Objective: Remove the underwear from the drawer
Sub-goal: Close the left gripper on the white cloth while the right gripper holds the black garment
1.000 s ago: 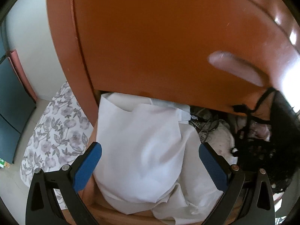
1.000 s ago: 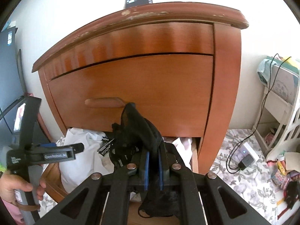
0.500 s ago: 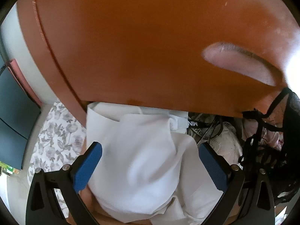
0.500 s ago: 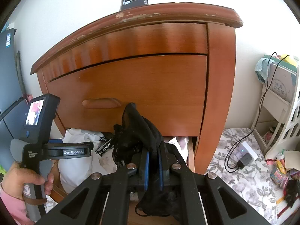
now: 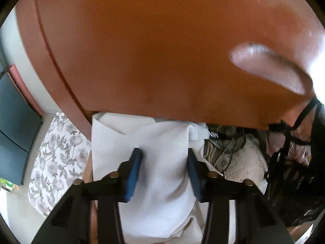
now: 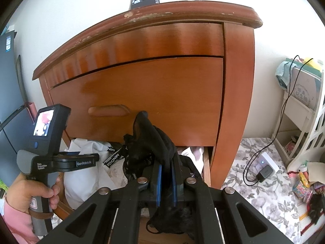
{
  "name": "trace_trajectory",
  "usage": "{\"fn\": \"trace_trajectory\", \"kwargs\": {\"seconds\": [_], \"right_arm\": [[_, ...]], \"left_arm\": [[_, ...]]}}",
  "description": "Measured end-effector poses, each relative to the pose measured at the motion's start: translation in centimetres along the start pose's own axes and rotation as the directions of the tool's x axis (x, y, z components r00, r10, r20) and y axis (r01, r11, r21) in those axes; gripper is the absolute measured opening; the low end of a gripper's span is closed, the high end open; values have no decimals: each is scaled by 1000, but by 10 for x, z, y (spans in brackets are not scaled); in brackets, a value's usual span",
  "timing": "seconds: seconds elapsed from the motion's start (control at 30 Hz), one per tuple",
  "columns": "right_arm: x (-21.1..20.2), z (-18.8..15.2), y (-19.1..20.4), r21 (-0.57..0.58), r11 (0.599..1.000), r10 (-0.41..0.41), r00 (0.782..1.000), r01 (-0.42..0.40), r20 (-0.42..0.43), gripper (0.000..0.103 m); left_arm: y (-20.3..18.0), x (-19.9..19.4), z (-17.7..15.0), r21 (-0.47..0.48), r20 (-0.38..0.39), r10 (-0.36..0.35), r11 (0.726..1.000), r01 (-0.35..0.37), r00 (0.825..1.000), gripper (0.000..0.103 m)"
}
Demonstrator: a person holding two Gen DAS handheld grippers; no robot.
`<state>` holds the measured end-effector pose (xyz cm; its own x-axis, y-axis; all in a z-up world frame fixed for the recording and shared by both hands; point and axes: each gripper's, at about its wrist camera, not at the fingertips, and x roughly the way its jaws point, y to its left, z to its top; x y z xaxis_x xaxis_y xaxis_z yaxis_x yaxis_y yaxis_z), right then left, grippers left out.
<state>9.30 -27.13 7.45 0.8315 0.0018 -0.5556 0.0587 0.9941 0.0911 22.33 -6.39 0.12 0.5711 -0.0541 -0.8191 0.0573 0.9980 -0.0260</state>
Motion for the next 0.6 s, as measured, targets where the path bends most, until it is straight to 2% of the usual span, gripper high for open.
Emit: {"fn": "trace_trajectory", "kwargs": {"seconds": [0.27, 0.6], "right_arm": [[2, -1, -3, 13, 1000, -4, 1000, 4, -7, 8], [2, -1, -5, 26, 1000, -8, 1000, 8, -4, 8]], "left_arm": [[14, -12, -4, -43, 82, -65, 997, 69, 995, 22], [29, -44, -10, -77, 179, -128, 987, 144, 975, 19]]}}
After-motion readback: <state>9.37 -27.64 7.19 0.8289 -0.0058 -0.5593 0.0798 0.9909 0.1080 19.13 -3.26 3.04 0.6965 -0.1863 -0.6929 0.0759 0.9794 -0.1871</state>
